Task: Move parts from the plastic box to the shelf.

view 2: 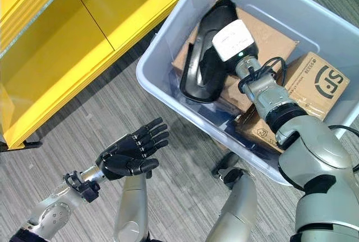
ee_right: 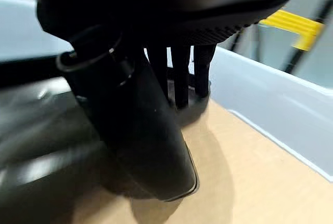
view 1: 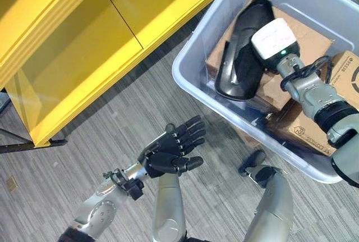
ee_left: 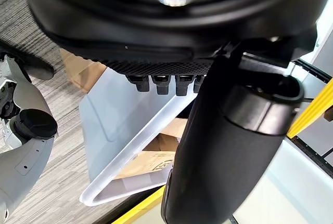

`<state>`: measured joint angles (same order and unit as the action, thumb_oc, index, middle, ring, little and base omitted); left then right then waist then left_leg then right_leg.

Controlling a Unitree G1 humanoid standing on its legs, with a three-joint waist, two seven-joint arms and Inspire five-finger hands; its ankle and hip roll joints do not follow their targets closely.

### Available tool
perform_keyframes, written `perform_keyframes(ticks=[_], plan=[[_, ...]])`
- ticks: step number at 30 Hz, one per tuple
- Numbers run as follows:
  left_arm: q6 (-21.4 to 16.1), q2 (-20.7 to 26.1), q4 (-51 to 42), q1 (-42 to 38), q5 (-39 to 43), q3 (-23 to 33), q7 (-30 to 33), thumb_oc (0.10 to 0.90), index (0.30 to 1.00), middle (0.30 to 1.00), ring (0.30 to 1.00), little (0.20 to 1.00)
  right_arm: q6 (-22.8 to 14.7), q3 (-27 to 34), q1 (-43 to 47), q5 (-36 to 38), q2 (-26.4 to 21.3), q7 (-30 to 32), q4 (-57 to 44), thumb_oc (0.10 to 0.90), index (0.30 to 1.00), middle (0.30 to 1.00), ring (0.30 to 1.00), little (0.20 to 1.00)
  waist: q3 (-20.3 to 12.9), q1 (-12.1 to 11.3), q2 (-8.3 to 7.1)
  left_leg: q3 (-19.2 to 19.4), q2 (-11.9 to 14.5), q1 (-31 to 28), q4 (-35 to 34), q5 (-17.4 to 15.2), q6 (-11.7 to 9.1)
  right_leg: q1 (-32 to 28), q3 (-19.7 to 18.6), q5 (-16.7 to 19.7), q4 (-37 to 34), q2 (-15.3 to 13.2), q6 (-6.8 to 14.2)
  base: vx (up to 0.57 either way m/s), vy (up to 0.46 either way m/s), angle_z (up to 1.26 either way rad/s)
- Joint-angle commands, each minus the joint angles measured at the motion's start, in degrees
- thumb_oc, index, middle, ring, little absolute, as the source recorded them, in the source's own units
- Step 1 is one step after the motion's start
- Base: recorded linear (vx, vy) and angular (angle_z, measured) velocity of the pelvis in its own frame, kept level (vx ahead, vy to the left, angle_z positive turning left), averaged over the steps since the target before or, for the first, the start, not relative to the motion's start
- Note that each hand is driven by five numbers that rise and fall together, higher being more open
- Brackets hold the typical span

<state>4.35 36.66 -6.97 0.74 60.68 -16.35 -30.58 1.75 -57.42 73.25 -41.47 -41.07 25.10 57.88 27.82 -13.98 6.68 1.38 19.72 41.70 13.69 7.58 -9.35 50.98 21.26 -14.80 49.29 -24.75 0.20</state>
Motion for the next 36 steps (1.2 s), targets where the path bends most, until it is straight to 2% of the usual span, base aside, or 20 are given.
perform_keyframes(ticks=[1, 7, 11, 22, 27, 33, 36], plan=[[-5.02, -1.82, -7.28, -4.07, 4.23, -3.05, -2.29, 0.900, 1.000, 1.000, 1.000, 1.000, -1.79, 0.86, 3.15, -0.19, 2.22, 2.99, 2.91, 0.400, 0.300, 0.300, 0.300, 0.300, 1.98, -2.79, 1.67, -0.66, 0.86, 3.43, 10.52, -5.88, 2.58, -2.46, -1.37, 2.64, -0.16, 0.76, 4.07, -0.03, 0.045, -0.07], [-5.05, -2.36, -7.28, -4.59, 3.77, -3.91, -2.97, 0.900, 1.000, 1.000, 1.000, 1.000, -8.23, 0.85, 1.56, -6.17, 2.75, 5.19, 2.02, 0.400, 0.300, 0.300, 0.300, 0.300, 1.98, -2.56, 2.17, 0.41, 0.81, 0.89, 9.18, -5.69, 2.46, -4.40, -1.37, 3.22, -1.74, 0.37, 4.45, -0.01, 0.025, 0.12], [-4.22, -2.03, -7.67, -4.40, 3.49, -3.15, -4.21, 0.900, 1.000, 1.000, 1.000, 1.000, -10.11, 0.36, 0.08, -7.61, 2.19, 7.35, 0.09, 0.400, 0.300, 0.300, 0.300, 0.300, 1.98, -2.47, 2.09, 1.14, 0.85, -1.40, 8.66, -5.84, 2.54, -6.52, -1.56, 3.31, -2.51, 0.10, 4.85, 0.00, 0.015, -0.05], [-3.39, -1.09, -8.65, -3.18, 4.81, -1.64, -5.87, 0.900, 1.000, 1.000, 1.000, 1.000, -9.51, 3.45, -4.13, -7.71, 1.19, 12.51, -5.80, 0.400, 0.300, 0.300, 0.300, 0.300, 1.98, -1.48, 1.41, 3.06, -0.07, -8.96, 7.05, -6.75, 2.81, -13.59, -1.90, 4.18, -6.46, 0.73, 5.77, 0.02, 0.049, 0.00], [-3.43, -0.95, -9.47, -3.67, 4.93, -1.86, -7.15, 0.900, 1.000, 1.000, 1.000, 1.000, -11.08, 5.09, -6.17, -9.98, -0.51, 12.01, -9.83, 0.400, 0.300, 0.300, 0.300, 0.300, 1.98, -0.42, -0.05, 4.93, -0.08, -15.06, 4.57, -6.63, 2.70, -19.18, -1.63, 5.08, -10.05, 1.36, 6.38, 0.00, 0.049, -0.02], [-4.13, -0.68, -9.69, -3.36, 2.44, -2.50, -6.66, 0.900, 1.000, 1.000, 1.000, 1.000, -11.67, 7.39, -8.35, -7.86, -2.11, 11.55, -15.16, 0.400, 0.300, 0.300, 0.300, 0.300, 1.98, 0.65, -1.48, 5.82, -0.06, -21.33, 3.56, -7.15, 2.68, -25.24, -1.84, 5.82, -13.07, 1.71, 7.02, 0.02, 0.073, -0.03], [-4.77, -0.94, -9.44, -3.43, 2.39, -2.54, -6.22, 0.900, 1.000, 1.000, 1.000, 1.000, -10.72, 8.83, -9.95, -7.11, -2.37, 10.64, -17.69, 0.400, 0.300, 0.300, 0.300, 0.300, 1.98, 1.33, -2.06, 6.60, 0.48, -25.94, 1.48, -6.67, 2.24, -29.89, -1.75, 6.65, -16.34, 2.31, 7.41, 0.04, 0.092, -0.09]])
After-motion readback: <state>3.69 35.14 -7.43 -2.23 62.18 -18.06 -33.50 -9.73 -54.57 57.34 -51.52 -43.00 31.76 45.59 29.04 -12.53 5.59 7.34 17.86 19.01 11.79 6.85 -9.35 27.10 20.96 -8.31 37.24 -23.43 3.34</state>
